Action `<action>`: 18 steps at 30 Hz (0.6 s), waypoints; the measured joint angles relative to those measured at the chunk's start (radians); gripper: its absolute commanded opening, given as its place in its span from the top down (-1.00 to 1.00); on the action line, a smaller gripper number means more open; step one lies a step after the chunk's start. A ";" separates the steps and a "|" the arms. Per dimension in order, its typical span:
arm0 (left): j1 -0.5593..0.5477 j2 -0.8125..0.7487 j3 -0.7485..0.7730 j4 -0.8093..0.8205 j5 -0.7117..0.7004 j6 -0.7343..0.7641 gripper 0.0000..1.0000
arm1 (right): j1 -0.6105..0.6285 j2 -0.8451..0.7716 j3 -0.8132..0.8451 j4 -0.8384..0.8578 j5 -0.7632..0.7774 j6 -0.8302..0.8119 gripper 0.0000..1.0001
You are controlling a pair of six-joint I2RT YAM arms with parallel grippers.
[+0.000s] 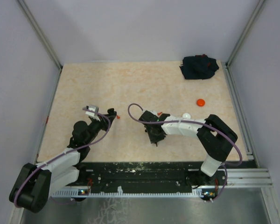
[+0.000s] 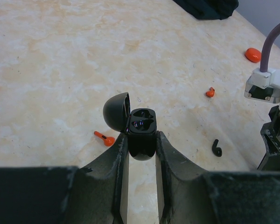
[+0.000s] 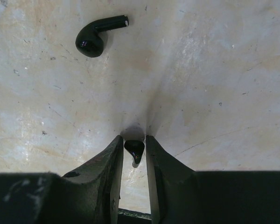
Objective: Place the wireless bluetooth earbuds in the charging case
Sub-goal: Pick up the earbud from the center of the board.
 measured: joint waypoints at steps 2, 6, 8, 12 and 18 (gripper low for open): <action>0.000 0.000 0.000 0.000 0.001 0.000 1.00 | 0.002 0.000 0.000 -0.002 0.007 0.000 0.57; 0.000 0.005 0.000 0.000 0.010 0.000 1.00 | 0.005 0.000 0.000 -0.004 0.017 0.001 0.62; 0.000 0.011 0.000 0.000 0.015 0.000 1.00 | 0.005 0.000 0.000 -0.004 0.018 0.000 0.66; 0.000 0.015 0.000 0.003 0.031 -0.004 1.00 | 0.005 -0.005 0.000 -0.004 0.018 0.000 0.70; 0.000 0.031 0.000 0.040 0.071 -0.018 1.00 | 0.006 -0.068 -0.001 0.015 0.027 -0.008 0.73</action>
